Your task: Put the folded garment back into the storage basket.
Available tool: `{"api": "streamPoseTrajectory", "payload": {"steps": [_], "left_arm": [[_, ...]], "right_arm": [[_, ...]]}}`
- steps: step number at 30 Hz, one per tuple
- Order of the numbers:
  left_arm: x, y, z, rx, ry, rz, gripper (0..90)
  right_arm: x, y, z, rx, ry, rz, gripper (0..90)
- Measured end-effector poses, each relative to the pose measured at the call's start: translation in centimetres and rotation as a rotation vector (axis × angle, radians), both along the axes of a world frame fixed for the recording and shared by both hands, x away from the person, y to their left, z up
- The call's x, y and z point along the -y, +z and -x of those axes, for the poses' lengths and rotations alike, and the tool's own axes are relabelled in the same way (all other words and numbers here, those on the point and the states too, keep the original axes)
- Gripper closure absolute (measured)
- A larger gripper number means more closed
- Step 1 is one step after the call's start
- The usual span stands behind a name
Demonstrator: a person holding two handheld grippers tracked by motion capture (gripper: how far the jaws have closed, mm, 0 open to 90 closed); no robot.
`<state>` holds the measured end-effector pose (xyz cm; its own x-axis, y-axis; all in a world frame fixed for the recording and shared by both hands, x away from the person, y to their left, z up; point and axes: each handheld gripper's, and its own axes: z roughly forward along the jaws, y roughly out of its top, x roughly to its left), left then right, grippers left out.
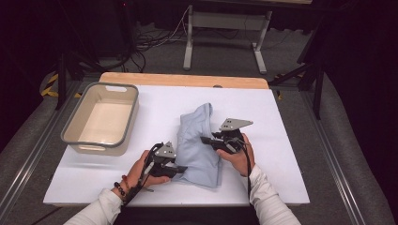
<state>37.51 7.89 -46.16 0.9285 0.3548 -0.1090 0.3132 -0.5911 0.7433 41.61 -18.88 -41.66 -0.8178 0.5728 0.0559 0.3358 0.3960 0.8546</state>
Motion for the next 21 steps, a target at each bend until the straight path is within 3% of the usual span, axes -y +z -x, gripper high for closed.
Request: {"api": "streamPoseTrajectory", "payload": {"steps": [9,21], "left_arm": [[-0.2,0.4,0.2,0.026,-0.004,0.013,72.5],[-0.8,1.2,0.3,0.077,-0.001,0.023,73.7]], "right_arm": [[0.2,1.0,0.7,0.037,0.014,-0.012,72.5],[0.1,2.1,1.6,0.087,0.011,-0.027,72.5]]}}
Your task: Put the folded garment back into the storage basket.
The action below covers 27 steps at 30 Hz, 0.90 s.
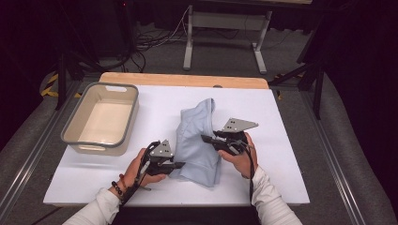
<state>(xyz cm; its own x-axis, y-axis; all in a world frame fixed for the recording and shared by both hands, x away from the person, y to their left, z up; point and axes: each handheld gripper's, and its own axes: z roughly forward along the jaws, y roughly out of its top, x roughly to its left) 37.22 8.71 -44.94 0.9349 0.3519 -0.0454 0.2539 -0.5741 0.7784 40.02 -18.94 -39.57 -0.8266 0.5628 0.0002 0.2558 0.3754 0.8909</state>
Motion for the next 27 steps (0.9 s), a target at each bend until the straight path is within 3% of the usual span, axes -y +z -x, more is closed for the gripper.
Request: {"api": "streamPoseTrajectory", "payload": {"steps": [9,13,16,20,22,27], "left_arm": [[-0.4,0.4,-0.1,0.022,0.006,0.009,73.1],[-0.7,0.4,-0.1,0.040,0.016,0.004,67.6],[-0.7,0.3,0.0,0.056,0.034,-0.005,61.5],[-0.7,-0.1,-0.1,0.036,0.056,0.030,47.8],[-0.5,-0.2,-0.1,0.042,0.066,0.023,41.2],[-0.3,-0.9,-0.6,-0.013,0.089,0.050,30.9]], "right_arm": [[-0.1,0.4,0.4,0.030,-0.004,-0.021,72.6],[-0.2,0.8,0.8,0.050,-0.008,-0.029,72.8],[-0.3,0.9,1.1,0.066,-0.014,-0.026,72.9],[-0.3,1.0,1.2,0.078,-0.019,-0.036,72.9],[-0.3,1.0,1.4,0.083,-0.015,-0.043,73.0],[-0.5,1.5,1.9,0.113,-0.010,-0.048,73.1]]}}
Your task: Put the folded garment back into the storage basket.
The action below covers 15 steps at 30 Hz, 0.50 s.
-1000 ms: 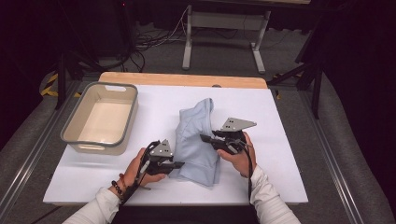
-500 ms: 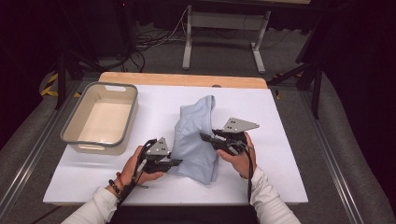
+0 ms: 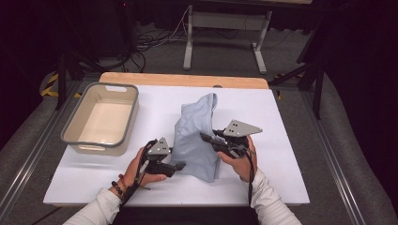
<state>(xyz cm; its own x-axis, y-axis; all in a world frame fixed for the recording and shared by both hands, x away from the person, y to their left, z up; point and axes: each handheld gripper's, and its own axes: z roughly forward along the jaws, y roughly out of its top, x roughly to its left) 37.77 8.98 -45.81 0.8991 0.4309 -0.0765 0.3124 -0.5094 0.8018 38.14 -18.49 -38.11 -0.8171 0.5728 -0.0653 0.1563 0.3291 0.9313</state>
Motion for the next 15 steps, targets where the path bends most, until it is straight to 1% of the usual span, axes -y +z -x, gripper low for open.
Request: {"api": "streamPoseTrajectory", "payload": {"steps": [1,2,4,6,9,11,13,15], "left_arm": [[0.00,0.00,0.00,0.000,0.000,0.000,29.7],[-0.03,-0.22,-0.14,-0.011,0.001,0.004,29.9],[-0.06,-0.35,-0.22,-0.013,0.008,0.004,30.3],[-0.11,-0.39,-0.30,-0.021,0.006,0.005,32.4],[-0.12,-0.34,-0.33,-0.019,0.008,0.000,42.7],[-0.20,-0.21,-0.34,-0.013,0.006,-0.004,59.8],[-0.40,0.05,-0.31,-0.005,0.004,-0.001,73.0],[-0.62,0.36,-0.23,0.011,0.007,0.002,75.8]], "right_arm": [[0.04,0.13,0.14,0.005,0.001,-0.005,73.1],[0.07,0.24,0.24,0.011,0.003,-0.008,73.1],[0.13,0.42,0.40,0.017,0.002,-0.015,73.1],[0.20,0.61,0.54,0.026,0.001,-0.022,73.2],[0.29,0.82,0.66,0.034,0.001,-0.030,73.2],[0.32,0.90,0.69,0.035,0.004,-0.033,73.2],[0.34,0.92,0.70,0.037,-0.001,-0.037,73.1],[0.42,0.93,0.66,0.035,-0.001,-0.044,73.1]]}}
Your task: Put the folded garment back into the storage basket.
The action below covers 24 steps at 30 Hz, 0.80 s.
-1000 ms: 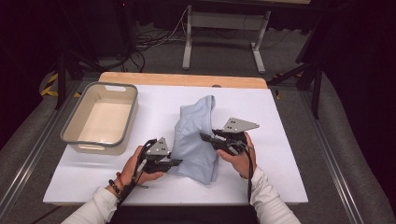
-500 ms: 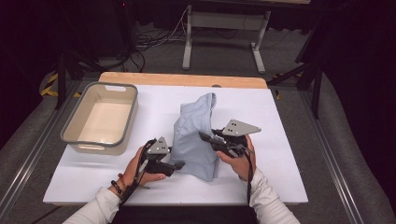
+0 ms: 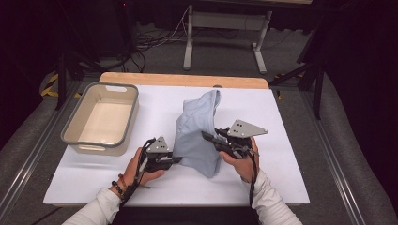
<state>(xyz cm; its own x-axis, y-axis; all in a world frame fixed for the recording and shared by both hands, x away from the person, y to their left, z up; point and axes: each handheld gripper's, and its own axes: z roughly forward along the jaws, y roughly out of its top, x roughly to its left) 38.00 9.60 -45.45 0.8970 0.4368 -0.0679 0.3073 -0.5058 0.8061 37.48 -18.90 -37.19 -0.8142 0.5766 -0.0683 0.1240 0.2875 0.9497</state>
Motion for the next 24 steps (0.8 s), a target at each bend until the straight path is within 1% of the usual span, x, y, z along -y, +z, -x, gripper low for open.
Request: {"api": "streamPoseTrajectory", "payload": {"steps": [1,2,3,6,8,9,11,15,18,24], "left_arm": [[-0.1,0.1,0.1,0.004,-0.005,0.005,77.1],[-0.2,0.3,0.1,0.014,-0.011,-0.001,77.6],[-0.3,0.4,0.1,0.012,-0.018,-0.002,78.1],[-0.4,0.7,0.3,0.026,-0.024,-0.016,78.8],[-0.6,0.8,0.5,0.029,-0.019,-0.019,78.8],[-0.7,0.9,0.5,0.035,-0.019,-0.027,78.9],[-1.0,1.1,0.6,0.043,-0.012,-0.029,78.9],[-1.5,1.4,0.7,0.062,0.002,-0.027,79.2],[-1.9,1.7,0.7,0.079,0.006,-0.039,79.3],[-2.5,1.9,0.6,0.091,0.018,-0.045,79.4]], "right_arm": [[0.1,0.0,0.0,0.000,-0.002,-0.006,73.1],[0.1,0.0,0.0,0.000,-0.004,-0.010,73.1],[0.1,0.1,-0.1,0.000,-0.006,-0.011,73.0],[0.2,0.0,-0.2,-0.006,-0.017,-0.016,72.9],[0.2,-0.2,-0.4,-0.011,-0.023,-0.019,72.9],[0.1,-0.2,-0.5,-0.010,-0.026,-0.019,72.9],[-0.1,-0.4,-0.7,-0.010,-0.033,-0.019,72.9],[-0.4,-0.7,-1.2,-0.018,-0.044,-0.035,72.9],[-0.6,-0.8,-1.5,-0.025,-0.048,-0.046,72.8],[-1.1,-1.1,-1.9,-0.030,-0.057,-0.058,72.8]]}}
